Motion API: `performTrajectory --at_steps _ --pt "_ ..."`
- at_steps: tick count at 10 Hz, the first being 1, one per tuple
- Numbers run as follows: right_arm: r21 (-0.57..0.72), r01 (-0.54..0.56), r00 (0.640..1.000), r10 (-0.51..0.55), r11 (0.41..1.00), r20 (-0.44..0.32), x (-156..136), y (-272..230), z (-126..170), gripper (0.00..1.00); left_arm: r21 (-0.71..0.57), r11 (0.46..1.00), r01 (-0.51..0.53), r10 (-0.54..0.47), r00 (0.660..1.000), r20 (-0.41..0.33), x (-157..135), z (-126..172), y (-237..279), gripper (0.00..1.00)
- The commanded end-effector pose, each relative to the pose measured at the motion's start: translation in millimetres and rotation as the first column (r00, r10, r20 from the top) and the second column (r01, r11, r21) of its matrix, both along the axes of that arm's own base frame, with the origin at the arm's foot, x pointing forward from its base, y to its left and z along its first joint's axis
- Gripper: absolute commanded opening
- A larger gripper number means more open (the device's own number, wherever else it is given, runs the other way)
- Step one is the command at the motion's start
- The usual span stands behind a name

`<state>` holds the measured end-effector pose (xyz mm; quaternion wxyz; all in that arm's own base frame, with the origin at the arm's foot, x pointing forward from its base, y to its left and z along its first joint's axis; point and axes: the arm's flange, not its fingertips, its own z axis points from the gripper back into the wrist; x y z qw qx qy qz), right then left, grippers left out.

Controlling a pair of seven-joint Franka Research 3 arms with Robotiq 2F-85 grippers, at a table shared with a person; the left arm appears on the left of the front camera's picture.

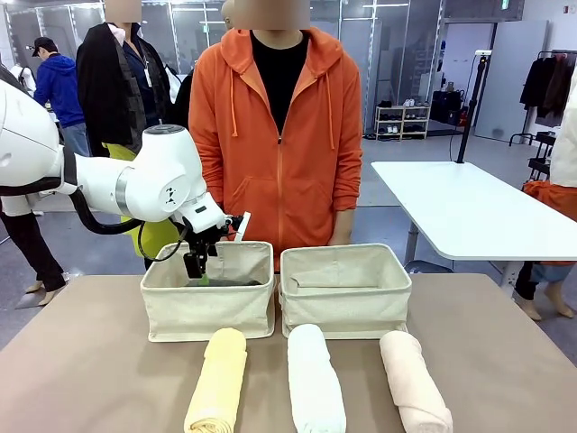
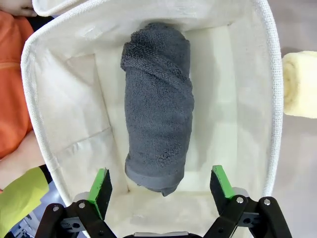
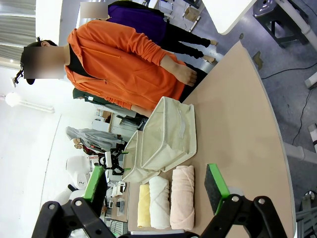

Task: Divide the towels into two baskets.
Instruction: Pick up one hotel-folded towel from the bottom of the table and place it in the Fabric basket indicated by the person.

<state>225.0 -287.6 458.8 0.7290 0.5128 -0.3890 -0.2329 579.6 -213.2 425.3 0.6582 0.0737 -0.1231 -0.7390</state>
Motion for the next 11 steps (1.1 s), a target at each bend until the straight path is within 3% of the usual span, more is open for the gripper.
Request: performTrajectory --at_steps 1,8,9,11 --pt "0.013 0.003 1.0 -0.003 1.0 0.014 -2.6 0.9 3.2 1.0 0.001 1.0 -0.005 0.005 1.0 0.004 1.7 0.7 2.6 1.0" --pt "0.013 0.003 1.0 -0.003 1.0 0.014 -2.6 0.9 3.2 1.0 0.0 1.0 0.0 0.0 1.0 -0.001 0.2 -0.3 0.3 1.0" --pt "0.013 0.003 1.0 -0.003 1.0 0.014 -2.6 0.9 3.2 1.0 -0.079 0.994 -0.074 0.066 0.994 -0.091 -6.8 26.2 4.8 1.0" --pt "0.013 0.003 1.0 -0.003 1.0 0.014 -2.6 0.9 3.2 1.0 -0.227 0.951 -0.21 0.174 0.97 -0.17 -33.3 68.3 34.2 1.0"
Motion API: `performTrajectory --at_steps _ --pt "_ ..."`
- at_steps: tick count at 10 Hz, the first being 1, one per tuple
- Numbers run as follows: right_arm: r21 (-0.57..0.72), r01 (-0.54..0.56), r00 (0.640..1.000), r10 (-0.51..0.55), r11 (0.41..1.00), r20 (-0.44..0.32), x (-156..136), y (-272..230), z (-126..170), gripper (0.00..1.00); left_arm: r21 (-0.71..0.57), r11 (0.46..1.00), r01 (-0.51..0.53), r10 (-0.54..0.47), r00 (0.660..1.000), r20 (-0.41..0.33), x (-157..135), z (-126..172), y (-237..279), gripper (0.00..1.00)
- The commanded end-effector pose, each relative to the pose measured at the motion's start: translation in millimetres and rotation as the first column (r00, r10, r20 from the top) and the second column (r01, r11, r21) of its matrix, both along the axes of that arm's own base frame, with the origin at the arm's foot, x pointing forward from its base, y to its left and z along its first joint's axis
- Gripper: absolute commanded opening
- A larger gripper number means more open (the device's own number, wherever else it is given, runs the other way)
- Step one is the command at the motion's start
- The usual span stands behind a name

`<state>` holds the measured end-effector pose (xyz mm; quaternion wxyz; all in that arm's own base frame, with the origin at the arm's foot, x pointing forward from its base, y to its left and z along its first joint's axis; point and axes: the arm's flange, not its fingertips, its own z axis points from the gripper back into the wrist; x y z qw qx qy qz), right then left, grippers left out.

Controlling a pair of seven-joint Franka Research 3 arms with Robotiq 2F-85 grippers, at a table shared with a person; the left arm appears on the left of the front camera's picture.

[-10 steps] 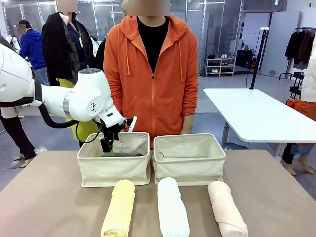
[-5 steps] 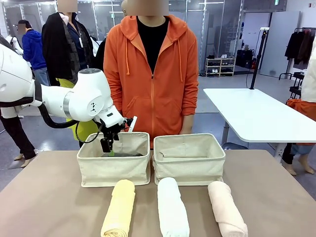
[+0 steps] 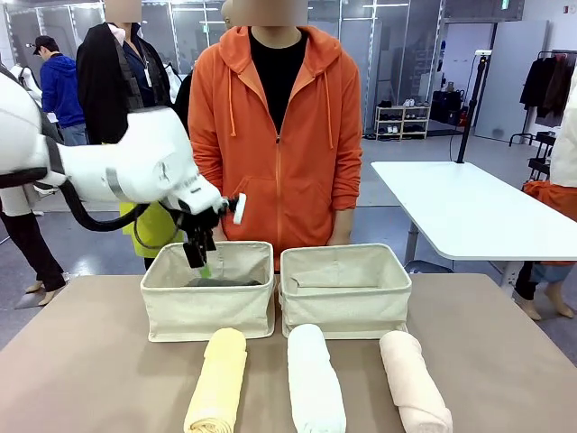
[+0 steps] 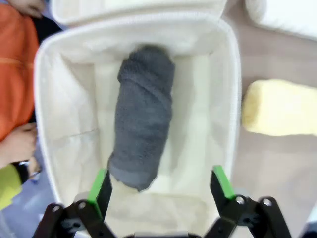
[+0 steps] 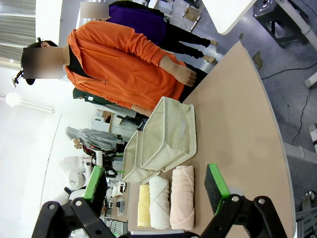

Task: Divide the towels into two baskets.
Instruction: Pick up one hotel-folded towel from the bottom of the table and place it in the Fabric basket indicated by the person.

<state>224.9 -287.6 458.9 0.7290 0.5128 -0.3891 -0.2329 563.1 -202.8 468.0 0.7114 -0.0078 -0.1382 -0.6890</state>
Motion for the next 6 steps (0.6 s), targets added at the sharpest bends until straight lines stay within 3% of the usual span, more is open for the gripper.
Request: performTrajectory --at_steps 1,2,3,6 --pt "0.013 0.003 1.0 -0.003 1.0 0.014 -2.5 0.9 3.1 1.0 -0.159 0.978 -0.132 0.12 0.989 -0.086 -33.0 40.2 44.0 1.0" --pt "0.013 0.003 1.0 -0.003 1.0 0.014 -2.5 0.9 3.1 1.0 -0.201 0.954 -0.221 0.178 0.961 -0.211 -54.5 47.6 66.3 1.0" --pt "0.013 0.003 1.0 -0.003 1.0 0.014 -2.5 0.9 3.1 1.0 -0.363 0.873 -0.326 0.185 0.91 -0.371 -76.3 48.4 84.8 1.0" --pt "0.013 0.003 1.0 -0.003 1.0 0.014 -2.5 0.9 3.1 1.0 -0.518 0.703 -0.488 0.193 0.831 -0.521 -147.4 32.7 148.6 1.0"
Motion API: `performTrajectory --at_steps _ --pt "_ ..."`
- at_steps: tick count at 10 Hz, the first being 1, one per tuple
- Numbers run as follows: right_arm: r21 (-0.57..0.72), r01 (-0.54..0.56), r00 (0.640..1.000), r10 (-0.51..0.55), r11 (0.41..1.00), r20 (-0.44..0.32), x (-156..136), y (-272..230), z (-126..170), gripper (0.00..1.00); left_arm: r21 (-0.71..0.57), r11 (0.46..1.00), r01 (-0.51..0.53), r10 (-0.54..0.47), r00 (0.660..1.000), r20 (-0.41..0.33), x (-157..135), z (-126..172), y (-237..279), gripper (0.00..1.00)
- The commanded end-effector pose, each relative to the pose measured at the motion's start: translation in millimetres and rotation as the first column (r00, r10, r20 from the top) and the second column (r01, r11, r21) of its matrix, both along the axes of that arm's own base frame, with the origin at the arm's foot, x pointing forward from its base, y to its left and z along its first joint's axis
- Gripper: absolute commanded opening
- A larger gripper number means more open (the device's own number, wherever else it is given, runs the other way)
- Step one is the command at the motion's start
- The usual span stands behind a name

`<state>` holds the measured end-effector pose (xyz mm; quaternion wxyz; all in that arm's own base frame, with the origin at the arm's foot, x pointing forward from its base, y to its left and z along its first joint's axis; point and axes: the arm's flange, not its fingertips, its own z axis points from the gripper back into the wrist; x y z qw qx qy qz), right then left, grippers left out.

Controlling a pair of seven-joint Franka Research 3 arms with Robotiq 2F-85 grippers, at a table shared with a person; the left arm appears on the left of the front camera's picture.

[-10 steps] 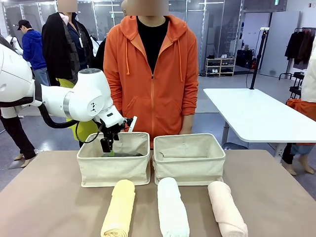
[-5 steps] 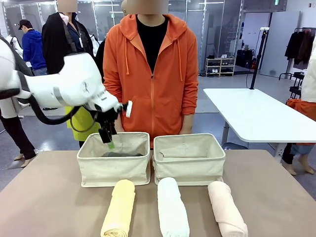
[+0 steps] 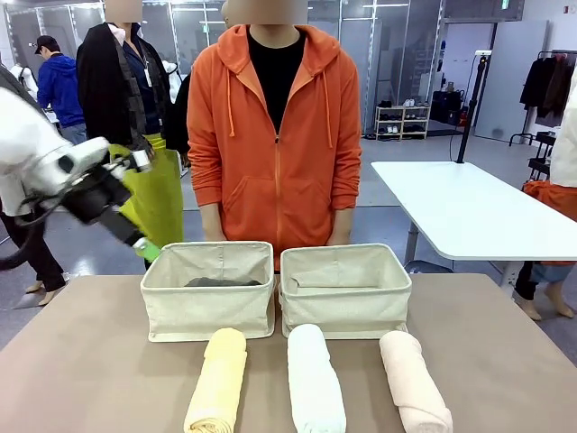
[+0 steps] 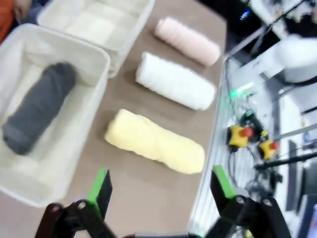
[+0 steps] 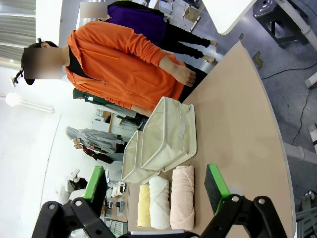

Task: Divide the towels into two baskets.
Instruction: Pick up one hotel-folded towel from the bottom of the table and place it in the Fabric basket indicated by the person.

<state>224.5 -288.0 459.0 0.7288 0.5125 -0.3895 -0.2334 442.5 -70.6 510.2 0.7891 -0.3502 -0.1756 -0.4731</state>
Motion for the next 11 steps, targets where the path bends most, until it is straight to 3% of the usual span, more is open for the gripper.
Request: performTrajectory --at_steps 1,3,5,6,7,8,11 --pt "0.013 0.002 1.0 -0.002 1.0 0.013 -2.2 1.3 3.0 1.0 -0.114 0.983 -0.144 0.142 0.989 -0.027 -52.0 -17.0 40.2 1.0" --pt "0.013 0.002 1.0 -0.002 1.0 0.013 -2.2 1.3 3.0 1.0 -0.228 0.908 -0.351 0.34 0.936 -0.087 -103.9 -33.9 107.2 1.0" --pt "0.013 0.002 1.0 -0.002 1.0 0.013 -2.2 1.3 3.0 1.0 -0.354 0.724 -0.592 0.562 0.804 -0.196 -148.2 -57.6 192.1 1.0" --pt "0.013 0.002 1.0 -0.002 1.0 0.013 -2.2 1.3 3.0 1.0 -0.362 0.666 -0.652 0.608 0.756 -0.243 -162.3 -71.2 220.1 1.0" --pt "0.013 0.002 1.0 -0.002 1.0 0.013 -2.2 1.3 3.0 1.0 -0.325 0.643 -0.693 0.635 0.72 -0.28 -174.4 -88.0 242.2 1.0" --pt "0.013 0.002 1.0 -0.002 1.0 0.013 -2.2 1.3 3.0 1.0 -0.346 0.599 -0.723 0.671 0.688 -0.276 -187.8 -102.9 264.7 1.0" --pt "0.013 0.002 1.0 -0.002 1.0 0.013 -2.2 1.3 3.0 1.0 -0.361 0.569 -0.739 0.668 0.671 -0.321 -196.2 -125.8 275.8 1.0"
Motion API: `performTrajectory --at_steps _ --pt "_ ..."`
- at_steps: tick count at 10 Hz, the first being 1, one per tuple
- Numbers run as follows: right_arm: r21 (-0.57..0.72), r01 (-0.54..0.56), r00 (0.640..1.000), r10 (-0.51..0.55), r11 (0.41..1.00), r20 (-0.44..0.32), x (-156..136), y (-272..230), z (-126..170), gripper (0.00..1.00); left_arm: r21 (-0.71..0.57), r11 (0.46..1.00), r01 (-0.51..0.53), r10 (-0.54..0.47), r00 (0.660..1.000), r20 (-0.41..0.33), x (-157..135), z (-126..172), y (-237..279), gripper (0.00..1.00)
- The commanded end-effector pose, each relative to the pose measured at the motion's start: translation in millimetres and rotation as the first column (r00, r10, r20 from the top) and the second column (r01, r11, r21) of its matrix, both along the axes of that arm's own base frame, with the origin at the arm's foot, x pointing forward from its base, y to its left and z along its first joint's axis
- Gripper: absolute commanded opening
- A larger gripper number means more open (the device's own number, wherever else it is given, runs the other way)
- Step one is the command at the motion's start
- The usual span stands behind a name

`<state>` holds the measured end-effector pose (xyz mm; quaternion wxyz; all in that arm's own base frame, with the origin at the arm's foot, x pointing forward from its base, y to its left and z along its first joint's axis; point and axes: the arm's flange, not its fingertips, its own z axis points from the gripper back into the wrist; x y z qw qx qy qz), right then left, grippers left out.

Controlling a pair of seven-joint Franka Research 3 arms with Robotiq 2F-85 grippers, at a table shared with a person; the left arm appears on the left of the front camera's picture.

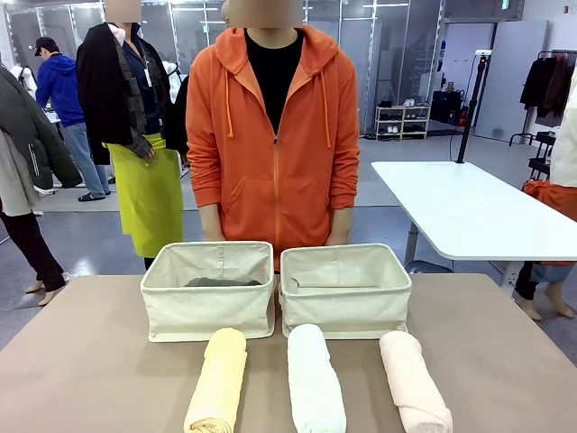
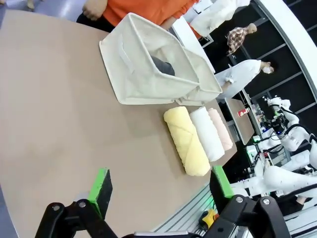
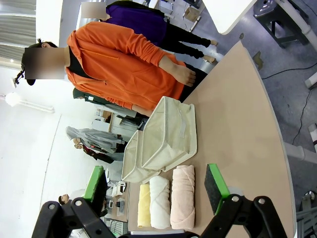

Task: Divide the towels into two baskets.
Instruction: Pick up one hotel-folded towel from the bottom of the table and place it in the Fabric basket indicated by the person.

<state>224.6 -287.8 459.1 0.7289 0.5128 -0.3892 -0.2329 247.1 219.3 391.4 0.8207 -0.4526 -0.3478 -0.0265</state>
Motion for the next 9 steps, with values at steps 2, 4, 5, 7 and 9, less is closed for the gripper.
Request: performTrajectory --at_steps 2,4,5,7,9 --pt "0.013 0.003 1.0 -0.003 1.0 0.013 -2.3 1.0 2.9 1.0 0.0 1.0 0.0 0.0 1.0 0.0 0.0 0.0 0.0 1.0" --pt "0.013 0.003 1.0 -0.003 1.0 0.013 -2.3 1.0 2.9 1.0 0.0 1.0 0.0 0.0 1.0 0.0 0.0 0.0 0.0 1.0" --pt "0.013 0.003 1.0 -0.003 1.0 0.013 -2.3 1.0 2.9 1.0 0.0 1.0 0.0 0.0 1.0 0.0 0.0 0.0 0.0 1.0" --pt "0.013 0.003 1.0 -0.003 1.0 0.013 -2.3 1.0 2.9 1.0 0.0 1.0 0.0 0.0 1.0 0.0 0.0 0.0 0.0 1.0" --pt "0.013 0.003 1.0 -0.003 1.0 0.013 -2.3 1.0 2.9 1.0 0.0 1.0 0.0 0.0 1.0 0.0 0.0 0.0 0.0 1.0"
